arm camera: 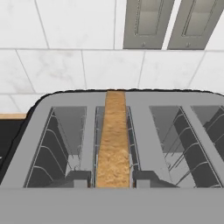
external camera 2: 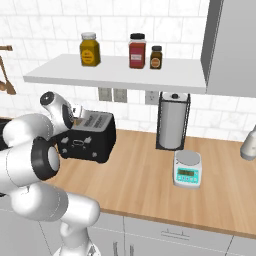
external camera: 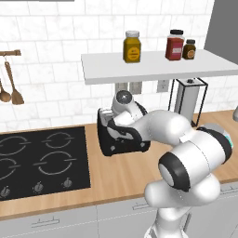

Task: Start the toaster. Once the lever pops up, take the bread to the plate on the dining counter.

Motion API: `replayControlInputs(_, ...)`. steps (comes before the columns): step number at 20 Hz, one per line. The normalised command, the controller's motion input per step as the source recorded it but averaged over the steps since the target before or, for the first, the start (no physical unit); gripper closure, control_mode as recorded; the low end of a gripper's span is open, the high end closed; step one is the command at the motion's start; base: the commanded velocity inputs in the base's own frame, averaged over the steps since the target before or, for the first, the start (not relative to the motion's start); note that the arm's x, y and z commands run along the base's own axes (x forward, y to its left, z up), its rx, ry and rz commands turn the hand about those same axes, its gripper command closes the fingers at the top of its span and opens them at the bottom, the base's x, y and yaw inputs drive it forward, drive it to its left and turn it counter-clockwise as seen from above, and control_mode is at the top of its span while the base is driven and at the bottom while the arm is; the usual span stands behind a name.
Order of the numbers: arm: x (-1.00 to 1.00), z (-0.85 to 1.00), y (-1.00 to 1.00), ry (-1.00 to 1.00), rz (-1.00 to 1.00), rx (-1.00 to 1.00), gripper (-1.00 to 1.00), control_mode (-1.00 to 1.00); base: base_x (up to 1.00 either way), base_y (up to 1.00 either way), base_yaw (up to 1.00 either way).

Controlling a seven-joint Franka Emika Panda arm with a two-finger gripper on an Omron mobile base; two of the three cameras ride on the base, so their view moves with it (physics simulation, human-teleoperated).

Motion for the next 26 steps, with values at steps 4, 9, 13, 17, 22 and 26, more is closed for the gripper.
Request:
replayControlInputs(4,0.00,0.00,0.00,-0.04,0.00,0.00,1.00,-1.00,0.00,0.00,0.00)
replayControlInputs(9,0.00,0.11,0.00,-0.12,0.00,0.00,1.00,-1.00,0.00,0.00,0.00)
replayControlInputs(13,-0.06,0.37,0.00,-0.14,0.00,0.00,1.00,-1.00,0.00,0.00,0.00)
replayControlInputs(17,-0.23,0.52,0.01,-0.08,0.00,0.00,1.00,-1.00,0.00,0.00,0.00)
replayControlInputs(22,-0.42,0.53,0.13,-0.02,0.00,0.00,1.00,-1.00,0.00,0.00,0.00)
replayControlInputs(26,-0.38,0.71,0.16,0.00,0.00,0.00,1.00,-1.00,0.00,0.00,0.00)
